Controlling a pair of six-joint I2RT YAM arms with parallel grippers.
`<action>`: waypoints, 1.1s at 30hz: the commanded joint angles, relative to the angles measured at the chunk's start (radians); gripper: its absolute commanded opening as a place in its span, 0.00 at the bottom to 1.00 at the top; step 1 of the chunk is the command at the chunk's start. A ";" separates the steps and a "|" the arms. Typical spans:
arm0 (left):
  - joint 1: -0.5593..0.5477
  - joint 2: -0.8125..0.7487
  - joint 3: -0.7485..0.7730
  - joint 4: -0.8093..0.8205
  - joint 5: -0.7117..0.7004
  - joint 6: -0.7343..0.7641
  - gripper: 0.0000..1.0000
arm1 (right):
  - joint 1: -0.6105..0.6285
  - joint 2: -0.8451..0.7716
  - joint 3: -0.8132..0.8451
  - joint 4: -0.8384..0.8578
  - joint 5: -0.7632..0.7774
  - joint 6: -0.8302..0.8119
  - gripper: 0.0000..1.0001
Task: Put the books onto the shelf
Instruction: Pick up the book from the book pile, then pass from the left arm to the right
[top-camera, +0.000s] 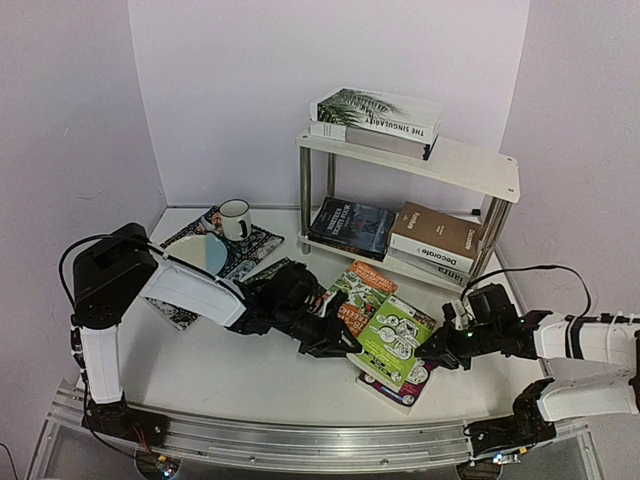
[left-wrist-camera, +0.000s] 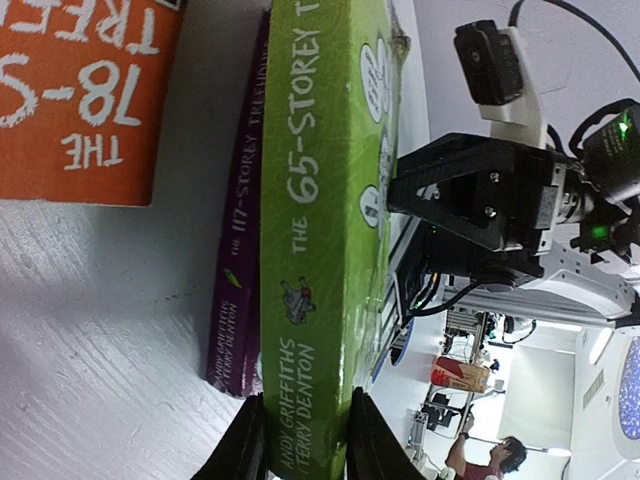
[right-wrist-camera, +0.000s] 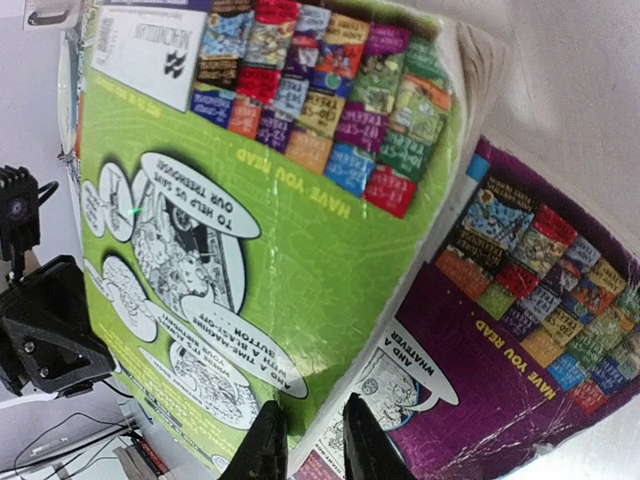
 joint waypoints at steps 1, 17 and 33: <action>-0.005 -0.112 -0.004 0.074 0.009 0.047 0.00 | 0.008 -0.053 0.030 -0.131 0.010 -0.043 0.29; -0.010 -0.320 0.325 -0.674 -0.407 0.637 0.00 | 0.008 -0.131 0.531 -0.531 -0.101 -0.523 0.61; -0.082 -0.398 0.367 -0.741 -0.835 1.165 0.00 | 0.008 -0.134 0.724 -0.397 -0.209 -0.971 0.69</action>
